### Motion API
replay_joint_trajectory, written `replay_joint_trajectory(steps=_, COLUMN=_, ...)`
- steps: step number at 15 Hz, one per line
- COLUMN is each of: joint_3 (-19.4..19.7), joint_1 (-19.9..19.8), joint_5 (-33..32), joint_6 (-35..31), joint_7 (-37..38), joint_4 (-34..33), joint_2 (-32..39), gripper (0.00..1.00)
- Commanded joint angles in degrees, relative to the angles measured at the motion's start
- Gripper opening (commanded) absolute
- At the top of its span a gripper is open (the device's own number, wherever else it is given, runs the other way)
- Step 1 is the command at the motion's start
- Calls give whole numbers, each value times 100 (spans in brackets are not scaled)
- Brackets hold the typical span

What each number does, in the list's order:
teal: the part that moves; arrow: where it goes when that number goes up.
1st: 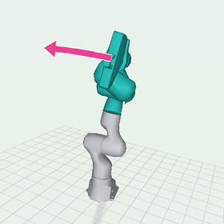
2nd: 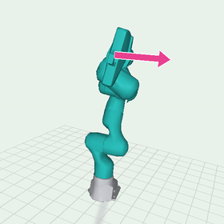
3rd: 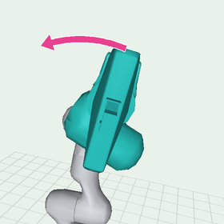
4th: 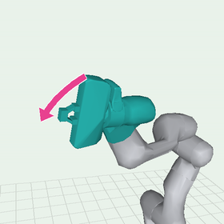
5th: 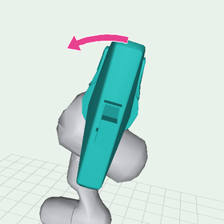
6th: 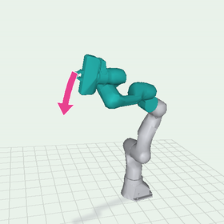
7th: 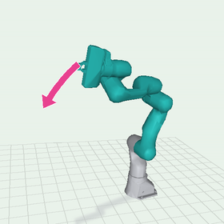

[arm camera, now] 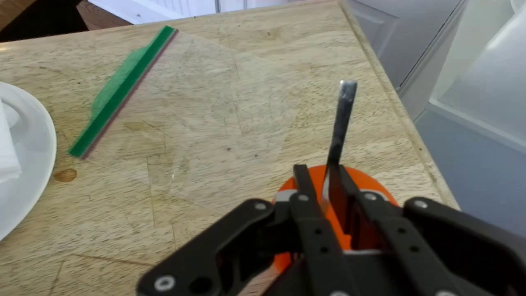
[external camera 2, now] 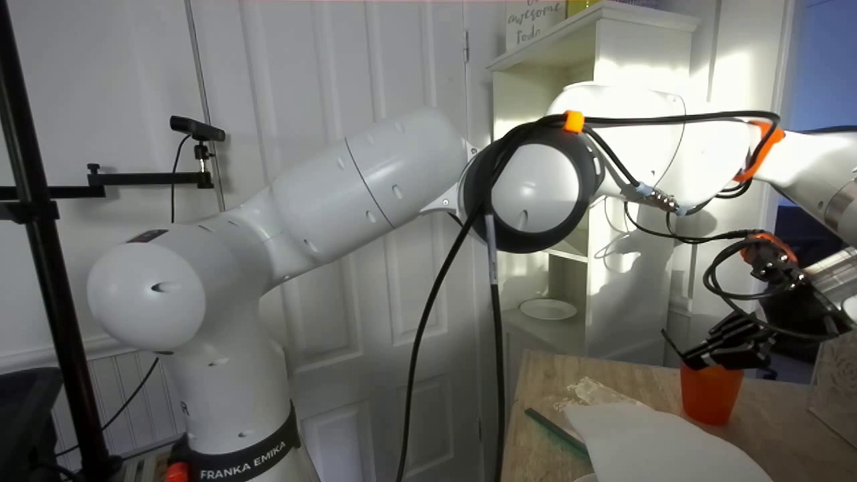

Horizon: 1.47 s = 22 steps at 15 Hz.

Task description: Pick up the spoon and place it in the orange cup

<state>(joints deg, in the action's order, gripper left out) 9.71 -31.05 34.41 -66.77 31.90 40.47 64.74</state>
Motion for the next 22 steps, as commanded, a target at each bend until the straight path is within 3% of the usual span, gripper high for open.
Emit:
replay_joint_trajectory(steps=1, joint_3=-316, joint_1=-212, joint_5=-47, joint_6=152, joint_7=262, joint_4=-340, joint_2=179, gripper=14)
replay_joint_trajectory(steps=5, joint_3=-457, joint_1=-305, joint_5=-49, joint_6=195, joint_7=318, joint_4=-364, joint_2=148, gripper=11)
replay_joint_trajectory(steps=9, joint_3=-454, joint_1=-404, joint_5=-211, joint_6=114, joint_7=191, joint_4=-636, joint_2=52, gripper=24)
replay_joint_trajectory(steps=11, joint_3=-156, joint_1=-304, joint_5=-336, joint_6=-27, joint_7=-231, joint_4=-497, joint_2=-247, gripper=25)
replay_joint_trajectory(steps=12, joint_3=-41, joint_1=-269, joint_5=-495, joint_6=-132, joint_7=-540, joint_4=-474, joint_2=-392, gripper=48)
replay_joint_trajectory(steps=14, joint_3=151, joint_1=-242, joint_5=-774, joint_6=-183, joint_7=-1052, joint_4=-277, joint_2=-772, gripper=52)
replay_joint_trajectory(steps=18, joint_3=513, joint_1=-167, joint_5=-1345, joint_6=-705, joint_7=-2210, joint_4=103, joint_2=-1346, gripper=78)
replay_joint_trajectory(steps=21, joint_3=662, joint_1=-118, joint_5=-1572, joint_6=-1456, joint_7=-3078, joint_4=517, joint_2=-1719, gripper=98)
replay_joint_trajectory(steps=22, joint_3=679, joint_1=-101, joint_5=-1582, joint_6=-1787, joint_7=-3368, joint_4=740, joint_2=-1868, gripper=100)
